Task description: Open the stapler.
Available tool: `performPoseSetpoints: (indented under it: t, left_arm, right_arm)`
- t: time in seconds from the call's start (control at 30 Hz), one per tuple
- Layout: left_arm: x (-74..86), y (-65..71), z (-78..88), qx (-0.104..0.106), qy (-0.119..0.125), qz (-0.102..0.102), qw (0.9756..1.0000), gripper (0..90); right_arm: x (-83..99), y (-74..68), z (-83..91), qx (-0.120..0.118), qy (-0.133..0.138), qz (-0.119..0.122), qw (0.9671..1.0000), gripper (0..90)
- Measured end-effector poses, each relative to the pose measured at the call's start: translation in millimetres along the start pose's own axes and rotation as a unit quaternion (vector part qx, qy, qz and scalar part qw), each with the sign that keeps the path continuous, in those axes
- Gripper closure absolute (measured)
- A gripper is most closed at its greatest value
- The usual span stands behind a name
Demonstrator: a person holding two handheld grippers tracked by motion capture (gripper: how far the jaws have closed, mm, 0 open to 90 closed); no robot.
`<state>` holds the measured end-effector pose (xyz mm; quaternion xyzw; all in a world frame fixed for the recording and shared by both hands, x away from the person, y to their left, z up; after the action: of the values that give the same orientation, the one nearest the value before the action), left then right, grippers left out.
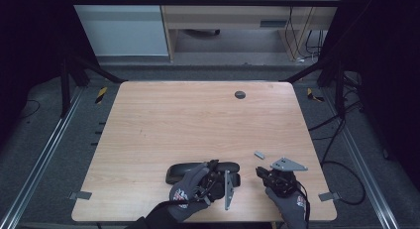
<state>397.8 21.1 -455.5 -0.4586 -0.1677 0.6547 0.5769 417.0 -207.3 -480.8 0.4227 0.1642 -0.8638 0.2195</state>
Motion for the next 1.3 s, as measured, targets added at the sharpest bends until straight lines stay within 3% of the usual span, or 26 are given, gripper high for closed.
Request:
performPoseSetpoints:
  t: [0.43, 1.3]
  left_arm:
    - [-7.7, 2.8, -7.5, -0.011, 0.0, -0.014, 0.9998, 47.8]
    - [-11.7, 10.2, -9.4, -0.033, -0.002, -0.034, 0.9989, 54.0]
  right_arm:
    - [-1.3, -8.1, -1.1, -0.021, 0.004, -0.001, 0.9998, 90.0]
    - [-0.3, -18.2, -13.8, -0.041, -0.001, 0.001, 0.9992, 90.0]
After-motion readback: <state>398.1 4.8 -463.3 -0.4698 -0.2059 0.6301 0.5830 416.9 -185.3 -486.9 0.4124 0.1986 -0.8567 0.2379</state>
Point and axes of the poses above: each handheld gripper's, and its own axes: z roughly backward along the jaws, x roughly out of its underside, y roughly to its right, the point moved 1 cm from there along -z, roughly forward along the jaws, and after that the axes turned 1 degree about -x, right-handed, at the moved point
